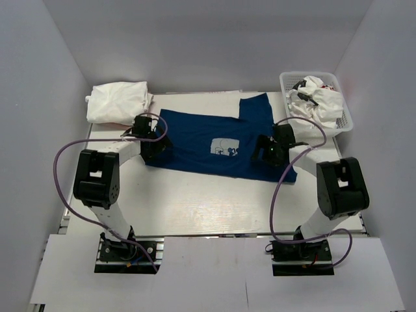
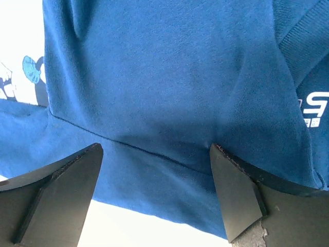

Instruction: Fold and stack the t-shirts

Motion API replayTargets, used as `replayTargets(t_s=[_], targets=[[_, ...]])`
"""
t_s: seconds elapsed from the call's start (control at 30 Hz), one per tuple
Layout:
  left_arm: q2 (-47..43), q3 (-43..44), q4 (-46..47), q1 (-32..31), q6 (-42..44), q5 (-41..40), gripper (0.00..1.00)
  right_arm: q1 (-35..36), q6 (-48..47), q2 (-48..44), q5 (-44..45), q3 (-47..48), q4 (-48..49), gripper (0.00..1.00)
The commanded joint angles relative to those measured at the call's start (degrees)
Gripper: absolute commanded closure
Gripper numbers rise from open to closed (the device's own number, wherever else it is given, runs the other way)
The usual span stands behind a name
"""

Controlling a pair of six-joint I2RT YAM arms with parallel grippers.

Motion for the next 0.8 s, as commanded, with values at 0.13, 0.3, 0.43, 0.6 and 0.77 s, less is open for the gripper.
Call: replayTargets(t_s=[0.13, 0.3, 0.43, 0.6, 0.77], targets=[[-9.9, -12.3, -15.1, -0.3, -2.1, -4.6, 0.00, 0.6, 3.4, -9.5, -2.2, -11.1, -5.3, 0.10], [-23.5, -20.1, -23.8, 0.2, -4.8, -6.2, 0.00, 1.4, 3.1, -22.2, -2.1, -19.0, -8.9, 0.10], [-33.8, -23.3, -30.1, -0.3, -7.2, -6.4, 0.00, 2.7, 1.4, -29.1, -4.5, -20.7, -12.9, 0.10], [-41.7, -19.1, -30.2, -0.3, -8.5, -4.9, 0.00, 4.1, -1.9, -29.6, -4.4, -15.2, -13.5, 0.10], [-34.4, -5.9, -27.3, 0.4, -5.1, -11.2, 0.00, 4.2, -4.6, -25.0, 0.3, -3.2, -9.9, 0.10]])
